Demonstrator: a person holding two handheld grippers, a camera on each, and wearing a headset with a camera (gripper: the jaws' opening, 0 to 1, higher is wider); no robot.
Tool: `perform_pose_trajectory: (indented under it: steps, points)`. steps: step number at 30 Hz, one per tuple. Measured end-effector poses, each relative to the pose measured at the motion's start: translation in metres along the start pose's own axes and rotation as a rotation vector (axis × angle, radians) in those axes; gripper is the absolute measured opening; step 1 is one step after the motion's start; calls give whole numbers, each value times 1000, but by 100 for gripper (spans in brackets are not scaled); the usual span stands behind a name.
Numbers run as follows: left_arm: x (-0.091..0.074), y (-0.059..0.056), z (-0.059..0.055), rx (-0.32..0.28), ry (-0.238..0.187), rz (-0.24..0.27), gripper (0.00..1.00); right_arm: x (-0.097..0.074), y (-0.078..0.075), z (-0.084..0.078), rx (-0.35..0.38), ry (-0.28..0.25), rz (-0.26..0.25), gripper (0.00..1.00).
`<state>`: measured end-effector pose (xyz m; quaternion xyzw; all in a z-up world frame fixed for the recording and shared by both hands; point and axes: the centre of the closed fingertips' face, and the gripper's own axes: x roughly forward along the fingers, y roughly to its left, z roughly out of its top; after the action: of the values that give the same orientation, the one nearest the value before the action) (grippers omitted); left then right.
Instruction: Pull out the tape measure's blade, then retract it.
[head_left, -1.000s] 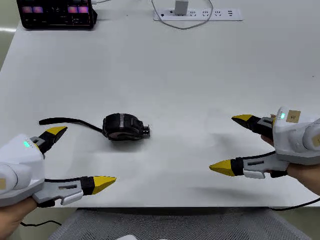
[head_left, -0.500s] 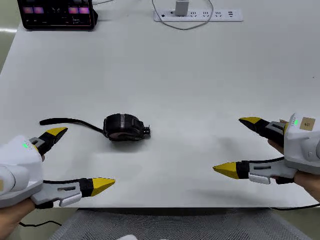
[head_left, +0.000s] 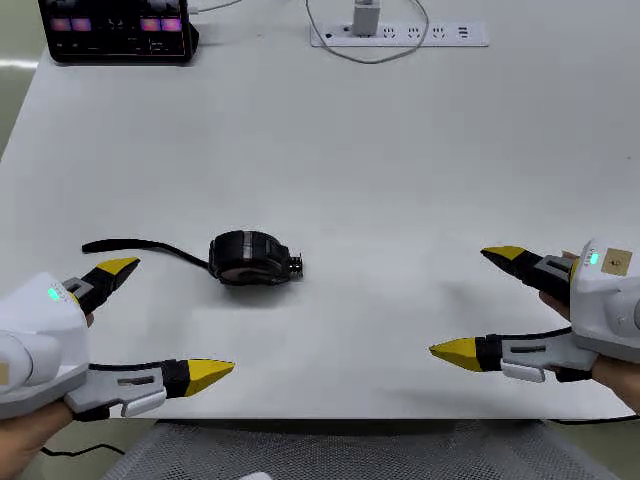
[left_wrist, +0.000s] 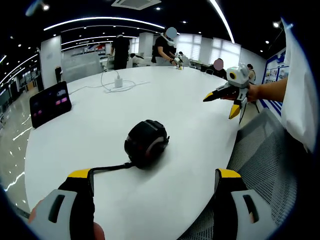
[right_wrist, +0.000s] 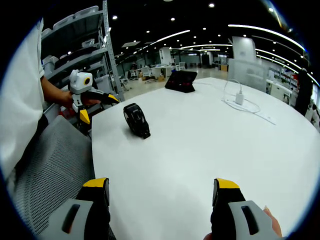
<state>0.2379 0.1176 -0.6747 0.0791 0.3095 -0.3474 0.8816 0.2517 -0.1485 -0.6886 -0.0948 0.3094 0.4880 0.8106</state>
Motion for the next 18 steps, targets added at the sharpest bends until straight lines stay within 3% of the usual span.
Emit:
perform_pose_trajectory:
  steps: [9,11,16,18]
  points:
    - [-1,-2,-2,-31,1,-16,99,-1,0,0,3,3,0,84]
    - [-2,2,-1,-9,-6,3,99,-1,0,-1,3,6,1,84]
    - [-2,1,-4,-15,7,-3,95,-1,2,-2,5,8,6,84]
    - [-1,2,-7,-31,5,-4,99,0,2,-2,4,11,8,84]
